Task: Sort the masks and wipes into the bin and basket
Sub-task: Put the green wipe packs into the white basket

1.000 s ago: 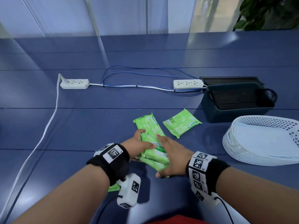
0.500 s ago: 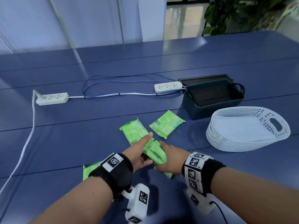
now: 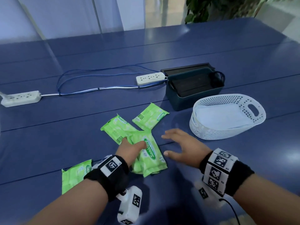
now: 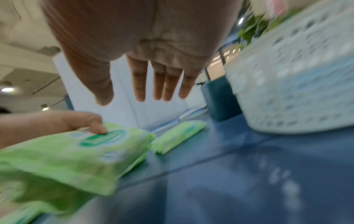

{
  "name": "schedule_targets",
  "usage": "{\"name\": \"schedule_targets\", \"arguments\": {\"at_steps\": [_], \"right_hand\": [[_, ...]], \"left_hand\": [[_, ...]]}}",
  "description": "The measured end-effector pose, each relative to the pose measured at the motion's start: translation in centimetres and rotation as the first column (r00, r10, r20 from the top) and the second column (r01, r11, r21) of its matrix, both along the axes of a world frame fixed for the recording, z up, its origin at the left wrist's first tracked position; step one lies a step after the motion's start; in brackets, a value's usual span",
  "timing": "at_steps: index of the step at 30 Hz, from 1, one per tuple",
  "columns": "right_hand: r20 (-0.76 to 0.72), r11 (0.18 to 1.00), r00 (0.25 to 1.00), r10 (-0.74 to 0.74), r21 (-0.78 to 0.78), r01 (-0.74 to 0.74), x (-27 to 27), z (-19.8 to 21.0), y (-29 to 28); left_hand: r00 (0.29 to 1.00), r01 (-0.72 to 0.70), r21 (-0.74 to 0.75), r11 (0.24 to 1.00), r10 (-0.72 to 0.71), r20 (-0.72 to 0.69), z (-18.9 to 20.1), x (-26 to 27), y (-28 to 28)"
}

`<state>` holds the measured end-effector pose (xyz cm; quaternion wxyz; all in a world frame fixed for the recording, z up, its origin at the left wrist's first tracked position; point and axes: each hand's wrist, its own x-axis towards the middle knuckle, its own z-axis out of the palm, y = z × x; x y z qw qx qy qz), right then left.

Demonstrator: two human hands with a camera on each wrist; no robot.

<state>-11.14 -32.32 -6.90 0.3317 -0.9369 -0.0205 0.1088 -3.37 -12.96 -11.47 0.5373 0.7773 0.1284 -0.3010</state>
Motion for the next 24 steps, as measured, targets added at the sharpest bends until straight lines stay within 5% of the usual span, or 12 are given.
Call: {"name": "schedule_targets", "arguments": {"at_steps": [4, 7, 9, 14, 18, 24], "right_hand": [[0.383, 0.924, 0.873, -0.302, -0.108, 0.367, -1.1, 1.9, -8.3], [0.404, 0.727, 0.708, -0.579, -0.137, 0.673, -1.3, 2.2, -15.4], [0.349, 0.638, 0.654, -0.671, -0.177, 0.749, -1.2, 1.8, -18.9], [0.19, 0.655, 0.765, -0.616, -0.416, 0.631, 0.4, 0.4, -22.9], [0.041, 0.668, 0.822, -0.568, -0.561, 0.49, 0.6, -1.3, -23.3], [0.014, 0.694, 0.837, -0.547, -0.552, 0.463, 0.7, -1.3, -23.5]], "left_hand": [[0.998, -0.018, -0.173, 0.985, 0.028, 0.055, 5.6, 0.4, -3.2], [0.989, 0.015, -0.25, 0.968, 0.022, 0.146, 9.5, 1.5, -7.2], [0.983, 0.048, -0.29, 0.956, 0.006, 0.184, 11.4, 2.2, -10.2], [0.955, 0.135, -0.218, 0.967, -0.068, 0.289, 13.1, 3.1, -18.1], [0.899, 0.205, 0.0, 0.979, -0.188, 0.396, 11.1, 2.6, -22.6], [0.724, 0.366, 0.361, 0.858, -0.506, 0.469, 8.6, 0.7, -25.1]]}}
